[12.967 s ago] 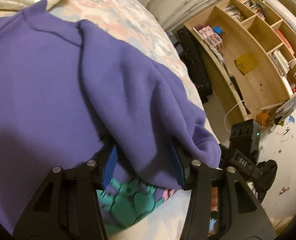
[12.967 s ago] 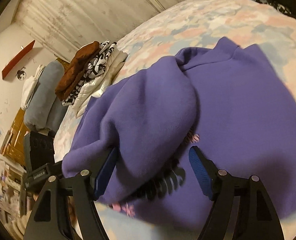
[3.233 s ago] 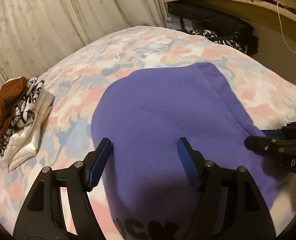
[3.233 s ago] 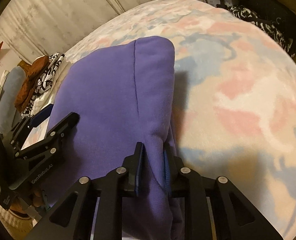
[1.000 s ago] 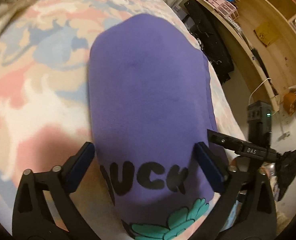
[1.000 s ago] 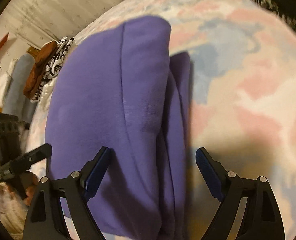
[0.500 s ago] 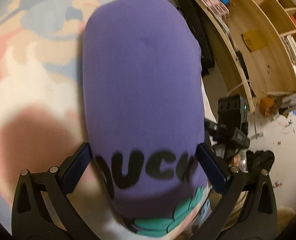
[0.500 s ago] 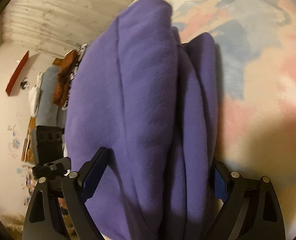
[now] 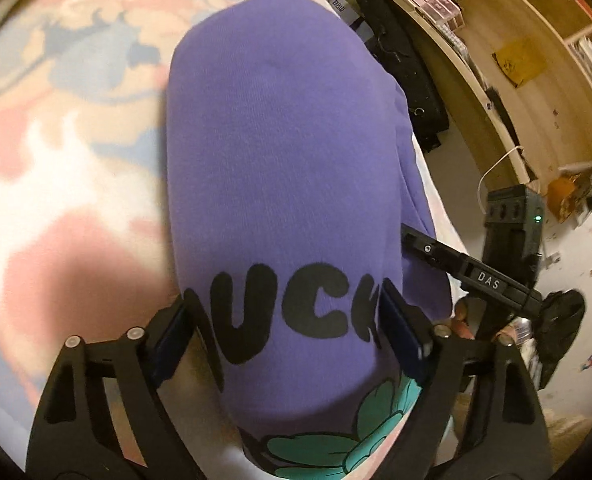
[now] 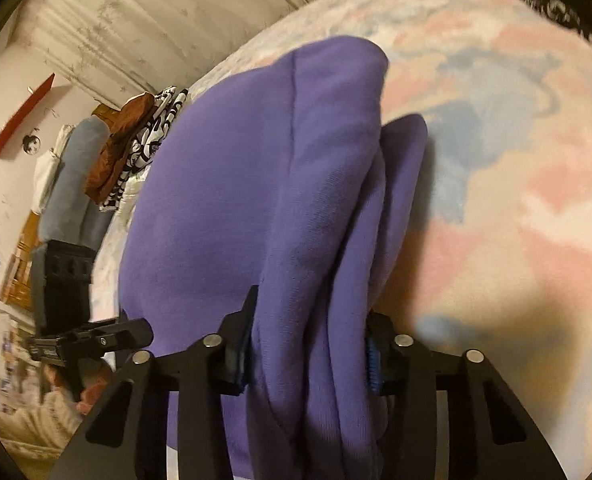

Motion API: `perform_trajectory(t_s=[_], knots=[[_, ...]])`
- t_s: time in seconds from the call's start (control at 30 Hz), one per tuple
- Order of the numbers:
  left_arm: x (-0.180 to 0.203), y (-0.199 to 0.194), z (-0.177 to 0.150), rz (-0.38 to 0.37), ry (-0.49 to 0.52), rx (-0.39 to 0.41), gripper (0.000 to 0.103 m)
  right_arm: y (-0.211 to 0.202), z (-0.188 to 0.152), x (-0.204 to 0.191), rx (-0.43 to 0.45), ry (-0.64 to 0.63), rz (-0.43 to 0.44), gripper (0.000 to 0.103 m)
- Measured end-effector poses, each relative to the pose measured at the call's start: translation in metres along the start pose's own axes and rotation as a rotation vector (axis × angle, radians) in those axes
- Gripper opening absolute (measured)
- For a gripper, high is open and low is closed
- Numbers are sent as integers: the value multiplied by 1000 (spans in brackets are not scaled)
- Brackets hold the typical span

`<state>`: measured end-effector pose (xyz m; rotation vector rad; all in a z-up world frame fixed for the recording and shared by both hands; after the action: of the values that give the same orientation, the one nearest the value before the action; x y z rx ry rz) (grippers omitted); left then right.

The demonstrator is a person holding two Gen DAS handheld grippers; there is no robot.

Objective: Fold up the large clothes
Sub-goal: 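Lift the folded hoodie with both tools and carry it to the clothes stack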

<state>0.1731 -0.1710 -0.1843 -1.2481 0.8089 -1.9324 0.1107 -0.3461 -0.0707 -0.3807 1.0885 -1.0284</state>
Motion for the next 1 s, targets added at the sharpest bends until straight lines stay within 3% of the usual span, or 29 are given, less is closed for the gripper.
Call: perform_trajectory(t_s=[0.1,0.27,0.63,0.87,1.0], knots=[[9,-18,1,42,34,31,81,-9,-6,-18,26,-4,-29,38],[20,-60,-4,96,68,82,81,-20,-37,-55,57,30,4,37],[15,-161,-39,149,38,164,81,-12,-85,-161,80,-13,72,37],[-31,-248,-48,136,-26,251,81,1,-73,-260,89,-119,109,37],[-59,-302,-20,147,-43,322,81,15,-43,-320,115,-184,140,37]])
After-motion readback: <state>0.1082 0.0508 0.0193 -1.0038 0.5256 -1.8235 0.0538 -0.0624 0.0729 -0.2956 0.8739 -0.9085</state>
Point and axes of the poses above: each gripper's, at about its wrist camera, not at the fingertips, and y roughly the way its jaws point, x to its right, z to its top, the point moved 8 cm from there along y, roughly the way its jaws point, and after that the axes turned 7 degrees about z, right-handed, at the moved point
